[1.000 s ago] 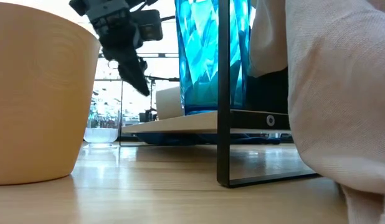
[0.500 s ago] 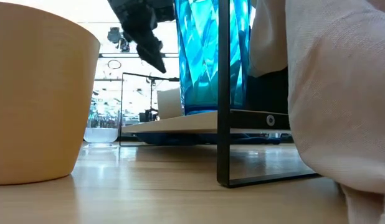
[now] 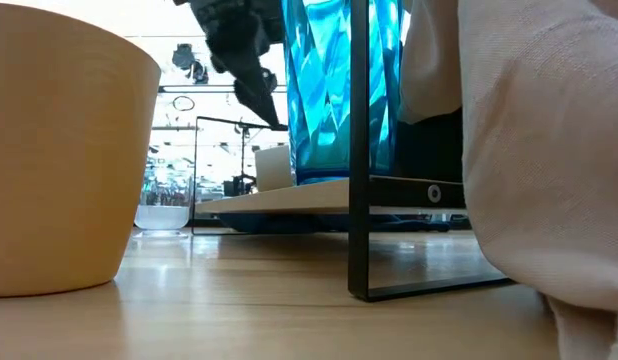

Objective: Stack small to large cups/mugs on shelf
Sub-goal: Put the white cup on the shelf

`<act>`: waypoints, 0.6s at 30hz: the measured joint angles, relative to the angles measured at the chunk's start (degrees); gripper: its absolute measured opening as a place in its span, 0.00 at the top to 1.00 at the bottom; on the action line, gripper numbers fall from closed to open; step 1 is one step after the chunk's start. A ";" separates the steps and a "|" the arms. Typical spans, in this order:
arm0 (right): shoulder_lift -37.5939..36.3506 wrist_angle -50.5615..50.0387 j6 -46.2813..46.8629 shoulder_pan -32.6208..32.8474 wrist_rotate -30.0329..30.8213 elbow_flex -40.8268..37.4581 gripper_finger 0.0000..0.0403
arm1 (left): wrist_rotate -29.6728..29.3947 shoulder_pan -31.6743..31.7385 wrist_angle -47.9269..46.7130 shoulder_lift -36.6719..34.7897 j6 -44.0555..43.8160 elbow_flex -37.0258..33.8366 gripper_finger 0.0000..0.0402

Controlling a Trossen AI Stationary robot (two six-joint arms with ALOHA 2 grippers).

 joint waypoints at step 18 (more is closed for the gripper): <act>0.00 0.55 -1.34 6.03 3.99 -1.32 0.66 | -1.21 2.40 3.61 6.47 0.02 0.41 0.20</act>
